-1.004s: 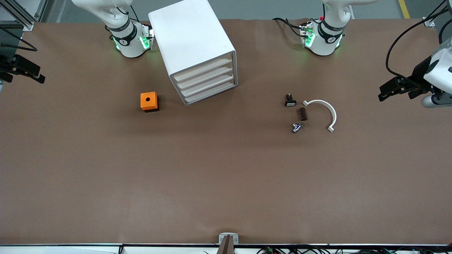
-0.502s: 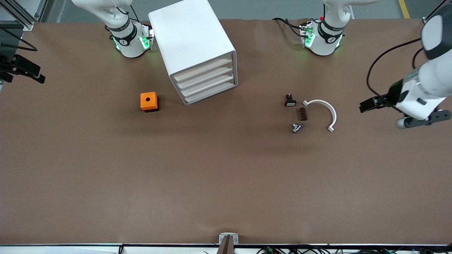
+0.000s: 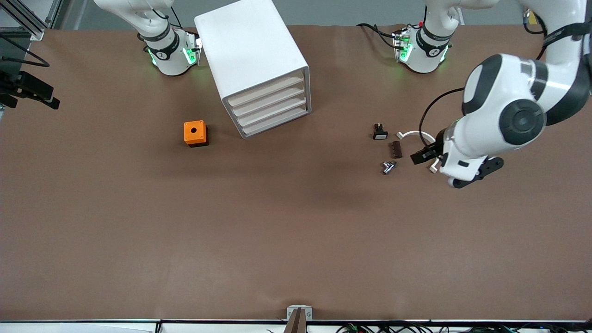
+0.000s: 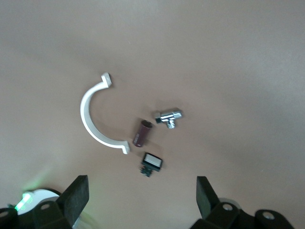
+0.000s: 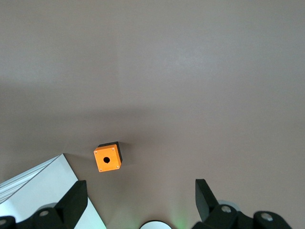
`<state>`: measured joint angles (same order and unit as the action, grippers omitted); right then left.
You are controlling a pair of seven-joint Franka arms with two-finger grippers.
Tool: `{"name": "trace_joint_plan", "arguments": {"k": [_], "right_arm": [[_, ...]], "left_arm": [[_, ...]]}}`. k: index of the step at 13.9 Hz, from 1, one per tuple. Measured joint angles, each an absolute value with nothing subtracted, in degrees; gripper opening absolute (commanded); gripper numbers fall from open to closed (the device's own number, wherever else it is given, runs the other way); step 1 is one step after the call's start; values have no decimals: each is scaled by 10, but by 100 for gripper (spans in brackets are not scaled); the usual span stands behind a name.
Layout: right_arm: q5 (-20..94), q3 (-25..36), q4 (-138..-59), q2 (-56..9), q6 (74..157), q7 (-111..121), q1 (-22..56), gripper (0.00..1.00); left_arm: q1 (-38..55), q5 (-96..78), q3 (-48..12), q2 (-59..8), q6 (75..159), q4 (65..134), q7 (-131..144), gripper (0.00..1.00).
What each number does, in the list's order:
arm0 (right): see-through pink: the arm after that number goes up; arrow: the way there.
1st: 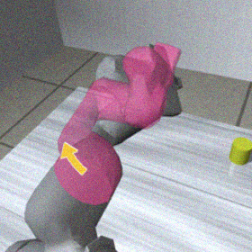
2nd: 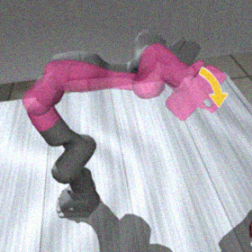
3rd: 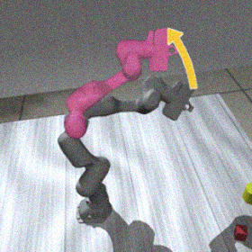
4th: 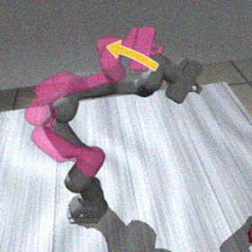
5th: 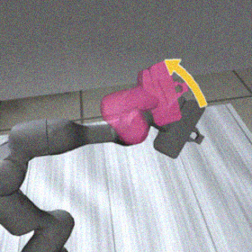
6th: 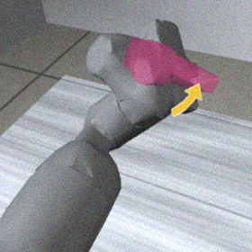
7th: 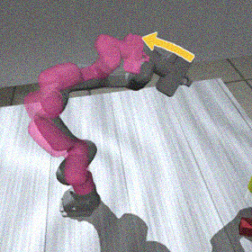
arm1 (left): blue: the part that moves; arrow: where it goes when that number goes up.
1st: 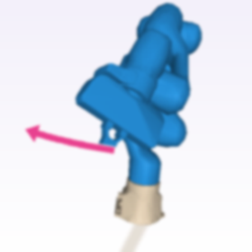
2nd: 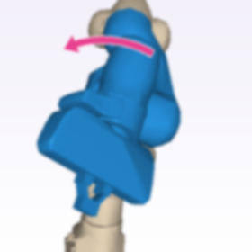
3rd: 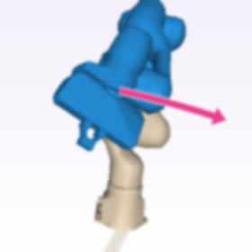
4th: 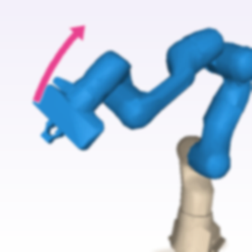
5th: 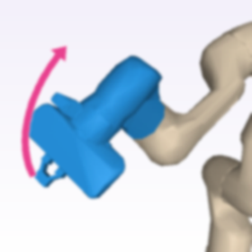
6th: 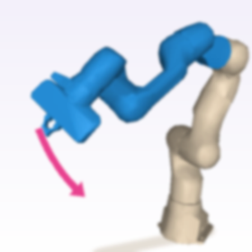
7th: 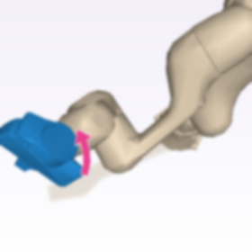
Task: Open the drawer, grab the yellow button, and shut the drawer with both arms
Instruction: 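Move the left gripper toward the white cabinet's drawer handle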
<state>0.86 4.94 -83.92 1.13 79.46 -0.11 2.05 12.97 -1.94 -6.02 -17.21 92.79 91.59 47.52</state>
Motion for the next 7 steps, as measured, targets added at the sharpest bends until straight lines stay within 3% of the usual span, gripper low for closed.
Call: {"name": "trace_joint_plan", "arguments": {"k": [7], "right_arm": [[9, 49, -839, 11, 795, -1, 21, 100]], "left_arm": [[212, -71, -61, -268, 870, 816, 697, 99]]}}
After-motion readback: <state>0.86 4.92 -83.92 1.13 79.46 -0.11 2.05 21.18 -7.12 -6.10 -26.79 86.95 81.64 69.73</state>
